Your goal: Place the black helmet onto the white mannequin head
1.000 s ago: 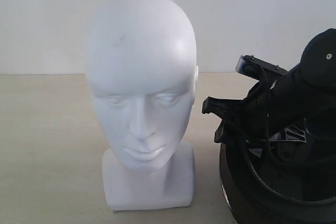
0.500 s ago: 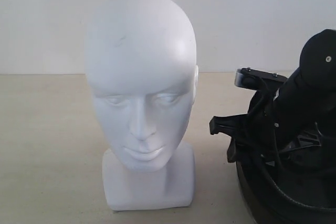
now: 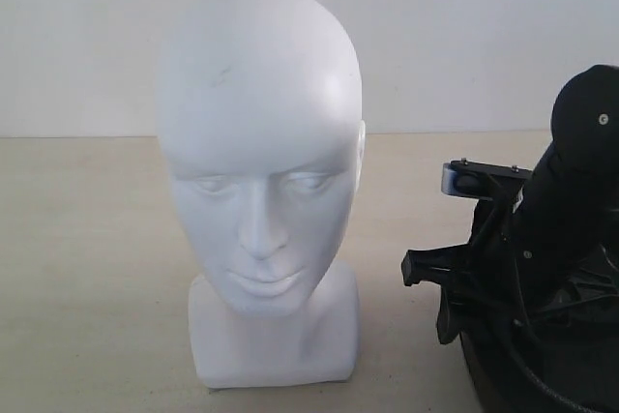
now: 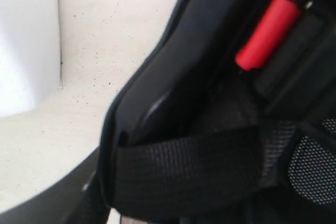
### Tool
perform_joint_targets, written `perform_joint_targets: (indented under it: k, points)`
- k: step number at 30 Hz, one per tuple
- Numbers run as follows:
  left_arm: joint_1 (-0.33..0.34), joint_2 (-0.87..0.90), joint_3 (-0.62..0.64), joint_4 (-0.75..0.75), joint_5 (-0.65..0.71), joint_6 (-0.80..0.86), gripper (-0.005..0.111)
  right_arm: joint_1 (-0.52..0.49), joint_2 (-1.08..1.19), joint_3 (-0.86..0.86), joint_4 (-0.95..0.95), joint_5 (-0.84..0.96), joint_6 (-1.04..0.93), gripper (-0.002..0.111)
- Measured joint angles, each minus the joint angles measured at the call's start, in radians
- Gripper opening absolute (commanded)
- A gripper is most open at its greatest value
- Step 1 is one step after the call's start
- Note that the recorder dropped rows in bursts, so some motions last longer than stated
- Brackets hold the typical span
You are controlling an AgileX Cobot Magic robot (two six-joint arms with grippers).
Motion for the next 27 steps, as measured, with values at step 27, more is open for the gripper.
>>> perform_joint_targets:
  k: [27]
  points:
    - [0.0,0.0,0.0,0.0,0.0,0.0,0.004,0.0,-0.211,-0.056,-0.019,-0.018,0.01,0.0]
